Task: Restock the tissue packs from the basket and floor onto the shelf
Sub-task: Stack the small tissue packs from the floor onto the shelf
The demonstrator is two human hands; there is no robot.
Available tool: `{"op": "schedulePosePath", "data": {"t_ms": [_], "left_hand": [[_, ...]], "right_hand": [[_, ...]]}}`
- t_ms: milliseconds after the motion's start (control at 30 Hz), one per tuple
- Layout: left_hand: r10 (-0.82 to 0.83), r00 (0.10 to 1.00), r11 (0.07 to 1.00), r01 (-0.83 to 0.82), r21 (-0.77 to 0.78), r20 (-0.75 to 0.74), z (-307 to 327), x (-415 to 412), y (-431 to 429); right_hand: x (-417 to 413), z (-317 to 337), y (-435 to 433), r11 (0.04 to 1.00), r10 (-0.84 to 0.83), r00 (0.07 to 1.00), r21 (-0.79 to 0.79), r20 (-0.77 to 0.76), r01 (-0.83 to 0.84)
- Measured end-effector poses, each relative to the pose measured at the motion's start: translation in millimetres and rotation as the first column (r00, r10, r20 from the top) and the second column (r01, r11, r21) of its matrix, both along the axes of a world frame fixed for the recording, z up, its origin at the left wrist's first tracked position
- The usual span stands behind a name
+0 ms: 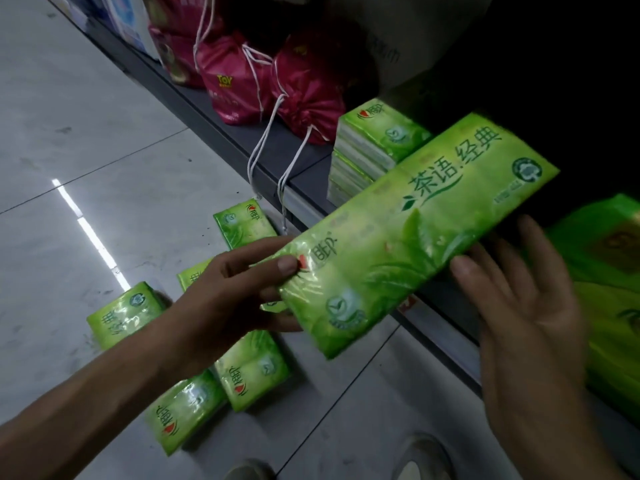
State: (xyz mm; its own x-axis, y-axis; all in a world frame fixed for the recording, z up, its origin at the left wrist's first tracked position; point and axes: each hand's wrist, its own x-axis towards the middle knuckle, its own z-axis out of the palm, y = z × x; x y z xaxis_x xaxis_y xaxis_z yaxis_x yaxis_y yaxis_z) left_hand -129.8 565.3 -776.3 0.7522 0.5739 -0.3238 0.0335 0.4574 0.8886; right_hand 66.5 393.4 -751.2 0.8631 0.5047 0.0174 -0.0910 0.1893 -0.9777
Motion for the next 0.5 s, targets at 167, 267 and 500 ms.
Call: {"op": "schedulePosePath", "data": {"t_ms": [167,267,500], "left_hand": [[0.028,0.999,0.999,-0.029,0.020,0.044,18,43,-14],[0.055,0.997,0.998,-0.056,0.017,0.063,22,67,-15],[0.044,0.998,0.997,-0.047,0.053,0.053,26,118,-9]], "right_hand": [[-7,3,-3,0.999,0.036,0.997,-0.039,0.065,-0.034],[-8,7,-1,0.996,0.066,0.992,-0.069,0.103,-0.059],[5,-5,7,0.975,0.172,0.936,-0.192,0.306,-0.116]]}}
